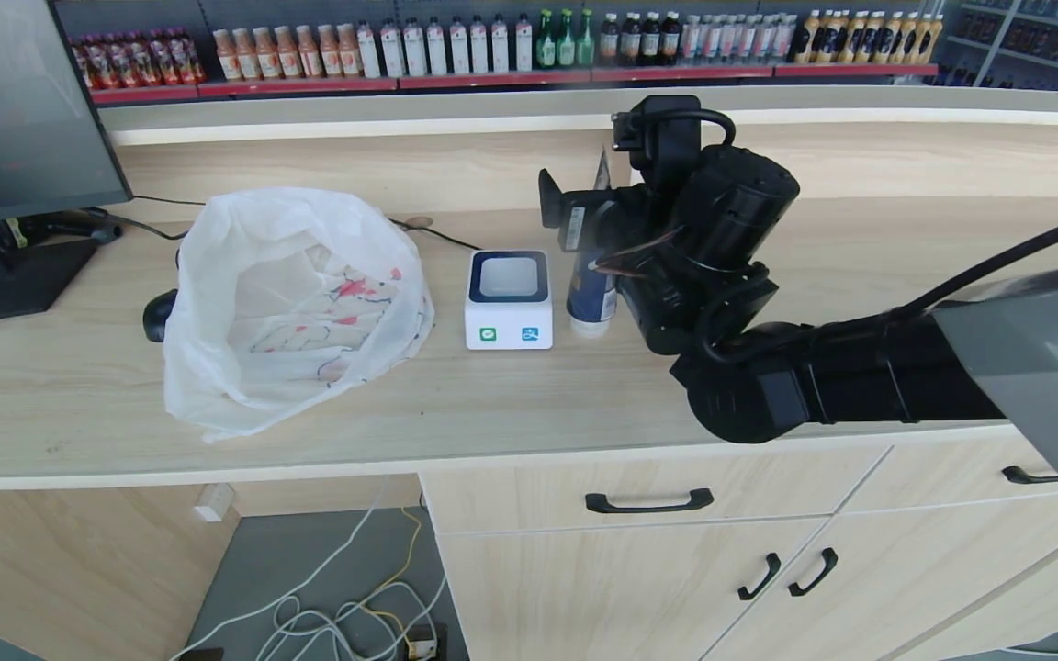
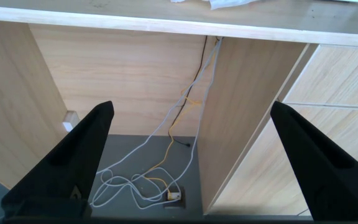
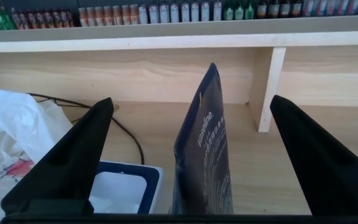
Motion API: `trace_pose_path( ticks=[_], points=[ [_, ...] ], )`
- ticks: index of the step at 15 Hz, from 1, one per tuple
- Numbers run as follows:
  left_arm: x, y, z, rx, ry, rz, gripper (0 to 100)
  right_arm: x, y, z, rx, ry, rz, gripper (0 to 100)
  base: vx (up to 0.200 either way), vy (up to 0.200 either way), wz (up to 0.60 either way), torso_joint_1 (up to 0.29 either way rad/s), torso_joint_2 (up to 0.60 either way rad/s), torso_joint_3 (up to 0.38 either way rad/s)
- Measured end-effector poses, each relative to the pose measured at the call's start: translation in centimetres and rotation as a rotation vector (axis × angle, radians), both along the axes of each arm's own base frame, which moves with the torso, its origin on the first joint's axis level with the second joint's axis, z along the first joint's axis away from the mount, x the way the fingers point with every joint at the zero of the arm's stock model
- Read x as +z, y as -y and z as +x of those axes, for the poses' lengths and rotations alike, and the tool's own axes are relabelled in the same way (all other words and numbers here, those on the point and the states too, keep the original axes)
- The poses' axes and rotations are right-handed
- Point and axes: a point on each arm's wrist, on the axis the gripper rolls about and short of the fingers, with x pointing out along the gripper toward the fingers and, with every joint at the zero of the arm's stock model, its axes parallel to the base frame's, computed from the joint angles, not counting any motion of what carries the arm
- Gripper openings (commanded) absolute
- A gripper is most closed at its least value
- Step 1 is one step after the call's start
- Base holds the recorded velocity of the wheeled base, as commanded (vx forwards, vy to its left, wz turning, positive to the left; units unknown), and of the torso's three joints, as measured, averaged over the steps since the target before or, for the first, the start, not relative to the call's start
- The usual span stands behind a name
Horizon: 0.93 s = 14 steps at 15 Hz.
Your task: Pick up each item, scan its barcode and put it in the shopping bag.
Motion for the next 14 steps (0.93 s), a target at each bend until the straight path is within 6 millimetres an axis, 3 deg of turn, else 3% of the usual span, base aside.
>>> trace_pose_path(
  ticks=[14],
  points=[
    [0.0, 0.0, 0.0, 0.000, 0.000, 0.000, 100, -1.4, -0.3, 0.5, -0.113, -0.036, 0.043, 100, 0.000, 0.000, 0.00, 0.000, 0.00, 0.000]
  ],
)
